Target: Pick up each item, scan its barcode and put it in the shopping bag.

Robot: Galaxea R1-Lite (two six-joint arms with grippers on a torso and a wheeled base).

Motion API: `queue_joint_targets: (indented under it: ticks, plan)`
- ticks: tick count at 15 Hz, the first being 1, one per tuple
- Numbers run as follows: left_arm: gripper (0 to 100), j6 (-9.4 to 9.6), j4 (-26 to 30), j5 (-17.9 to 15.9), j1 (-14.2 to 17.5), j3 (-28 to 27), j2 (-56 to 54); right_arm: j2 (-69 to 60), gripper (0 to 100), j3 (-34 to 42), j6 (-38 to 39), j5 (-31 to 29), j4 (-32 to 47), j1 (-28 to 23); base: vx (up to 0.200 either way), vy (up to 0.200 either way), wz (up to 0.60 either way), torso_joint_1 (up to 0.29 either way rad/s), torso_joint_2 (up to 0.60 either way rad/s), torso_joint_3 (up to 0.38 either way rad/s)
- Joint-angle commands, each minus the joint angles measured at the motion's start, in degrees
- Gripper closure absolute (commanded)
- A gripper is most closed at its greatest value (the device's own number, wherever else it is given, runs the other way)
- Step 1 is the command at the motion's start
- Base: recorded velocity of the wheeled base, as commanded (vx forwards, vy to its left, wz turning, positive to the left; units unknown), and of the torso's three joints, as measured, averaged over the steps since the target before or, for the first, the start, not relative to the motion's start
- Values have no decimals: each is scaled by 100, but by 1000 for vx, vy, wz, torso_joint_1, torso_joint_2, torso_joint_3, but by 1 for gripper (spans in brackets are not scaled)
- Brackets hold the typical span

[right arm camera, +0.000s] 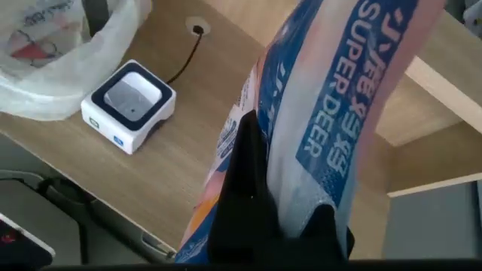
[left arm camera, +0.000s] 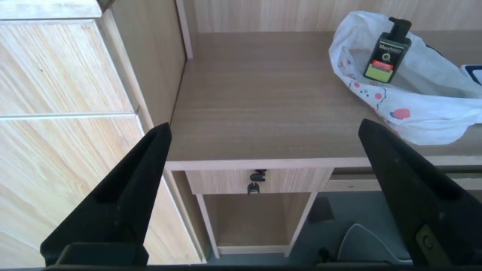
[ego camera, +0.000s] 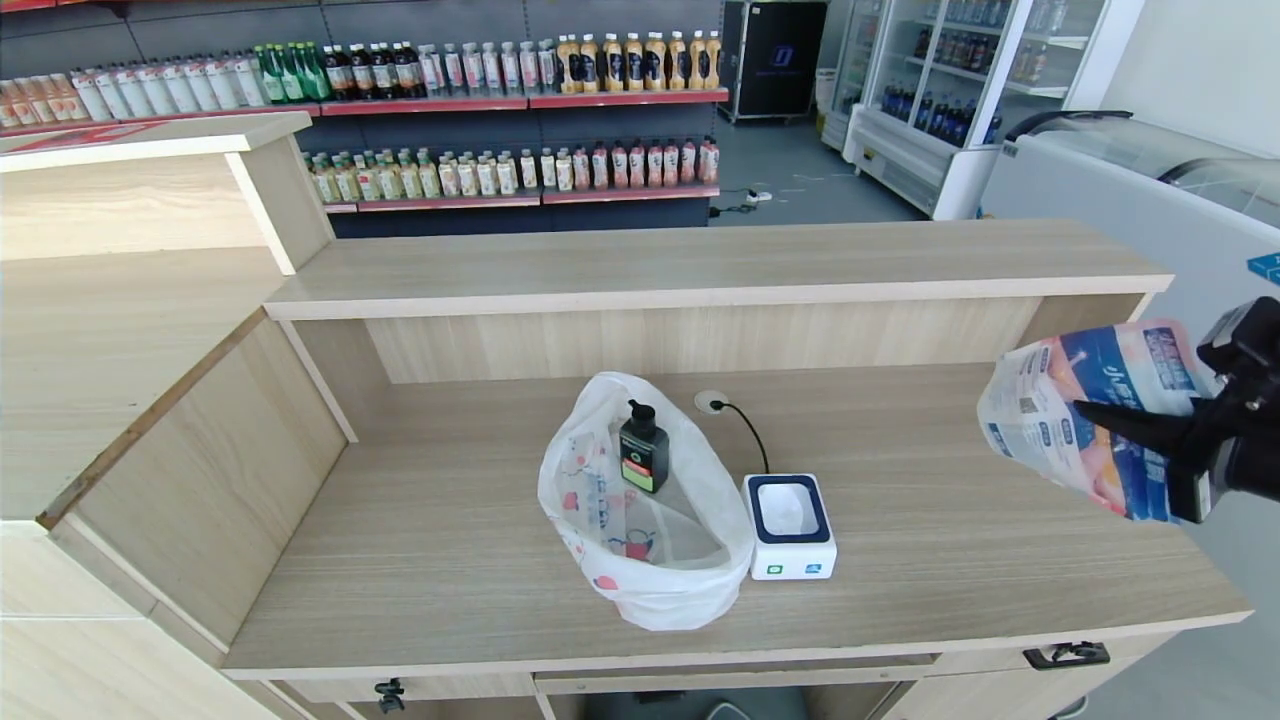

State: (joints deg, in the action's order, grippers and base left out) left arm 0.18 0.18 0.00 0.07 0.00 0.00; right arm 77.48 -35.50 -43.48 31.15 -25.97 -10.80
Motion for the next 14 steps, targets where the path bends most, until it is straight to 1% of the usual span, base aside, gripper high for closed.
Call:
queue_joint_targets:
  ticks: [1,4,5,6,7,8,9,11,14]
  plan:
    - [0,-1,-1,0,1,0,9,-23,100,43,-591,-65,83,-203,0,0,0,0,0,0]
    - [0,-1,-1,0,1,0,9,-137,100,140,-1698,49,83,-203,0,0,0,0,0,0]
    - [0,-1,-1,0,1,0,9,-146,100,140,-1874,234,92,-203,0,0,0,0,0,0]
    - [0,-1,-1,0,1,0,9,-119,100,184,-2358,550,92,-194,0,0,600,7,-2,-2]
    - [0,-1,-1,0,1,0,9,-75,100,192,-2920,717,109,-186,0,0,600,2,-2,2]
    - [0,-1,-1,0,1,0,9,12,100,201,-3316,1034,127,-177,0,0,600,2,2,2]
    - [0,-1,-1,0,1,0,9,171,100,201,-3711,1368,127,-177,0,0,0,0,0,0]
    - [0,-1,-1,0,1,0,9,452,100,184,-4704,1640,118,-168,0,0,0,0,0,0]
    - [0,-1,-1,0,1,0,9,786,100,254,-5856,2106,294,-150,0,0,0,0,0,0]
